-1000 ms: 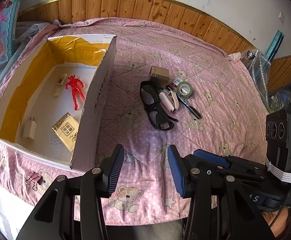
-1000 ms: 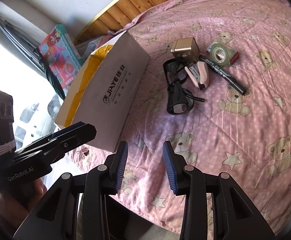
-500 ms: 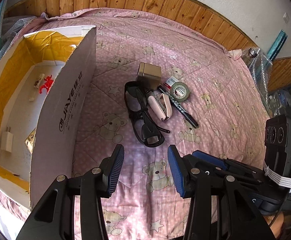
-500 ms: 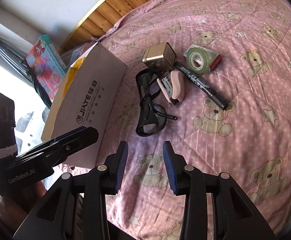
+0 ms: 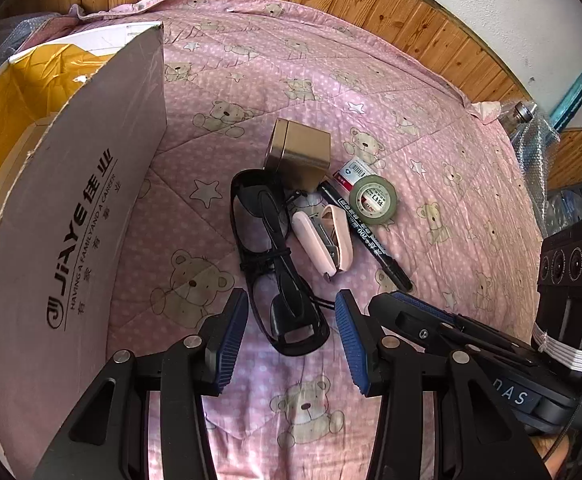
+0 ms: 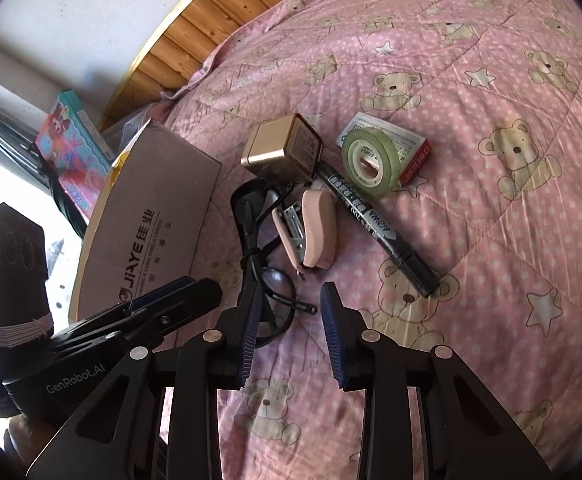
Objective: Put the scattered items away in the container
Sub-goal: 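Grasp the black glasses with the left tool while the right tool grasps the pink stapler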
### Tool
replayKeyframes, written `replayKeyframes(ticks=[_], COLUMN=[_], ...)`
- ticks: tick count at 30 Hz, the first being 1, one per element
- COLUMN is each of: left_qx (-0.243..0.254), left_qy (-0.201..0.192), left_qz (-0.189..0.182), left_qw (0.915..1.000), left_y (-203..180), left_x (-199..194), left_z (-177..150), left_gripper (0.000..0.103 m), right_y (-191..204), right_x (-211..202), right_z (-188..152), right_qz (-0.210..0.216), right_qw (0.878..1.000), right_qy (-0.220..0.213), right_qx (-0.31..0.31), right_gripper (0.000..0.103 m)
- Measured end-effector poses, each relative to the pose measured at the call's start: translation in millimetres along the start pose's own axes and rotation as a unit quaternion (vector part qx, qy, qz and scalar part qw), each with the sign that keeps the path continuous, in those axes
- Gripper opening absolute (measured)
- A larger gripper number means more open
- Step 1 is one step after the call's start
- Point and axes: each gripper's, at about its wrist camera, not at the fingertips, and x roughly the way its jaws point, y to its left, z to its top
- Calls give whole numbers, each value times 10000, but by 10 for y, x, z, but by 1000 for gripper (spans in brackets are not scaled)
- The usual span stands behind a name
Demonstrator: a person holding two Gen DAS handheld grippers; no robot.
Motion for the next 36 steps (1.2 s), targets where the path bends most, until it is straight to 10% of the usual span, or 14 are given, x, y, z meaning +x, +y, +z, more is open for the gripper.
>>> replayKeyframes(ticks=[27, 36], left_qx=[-237, -156], left_qy=[118, 101], left_qz=[387, 360], left_qw=[9989, 9992], left_y=[303, 319], left_x=[560, 505], left_z=[187, 141], left_gripper=[51, 42], right_y=[25, 140], right_x=[637, 328], right_z=[378, 168], right_qz=[-15, -1024], right_qw=[9990, 9891], right_qy=[251, -15], right_qx=[-380, -1058], right_gripper=[28, 28])
